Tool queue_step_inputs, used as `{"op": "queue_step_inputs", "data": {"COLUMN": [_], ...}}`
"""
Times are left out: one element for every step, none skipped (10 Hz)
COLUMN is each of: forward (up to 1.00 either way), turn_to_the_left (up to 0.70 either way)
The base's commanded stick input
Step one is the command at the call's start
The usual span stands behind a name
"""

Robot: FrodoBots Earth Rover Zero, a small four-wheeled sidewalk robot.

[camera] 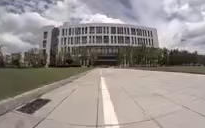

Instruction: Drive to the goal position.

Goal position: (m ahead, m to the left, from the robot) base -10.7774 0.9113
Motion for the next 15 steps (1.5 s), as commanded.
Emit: {"op": "queue_step_inputs", "data": {"forward": [0.70, 0.70, 0.70, 0.70, 0.70, 0.70, 0.70, 0.70, 0.70, 0.70, 0.70, 0.70, 0.70, 0.70, 0.70], "turn_to_the_left": [0.00, 0.00, 0.01, -0.03, -0.35, -0.35, -0.35, -0.35, -0.35, -0.35, -0.35, -0.35, -0.35, -0.35, -0.35]}}
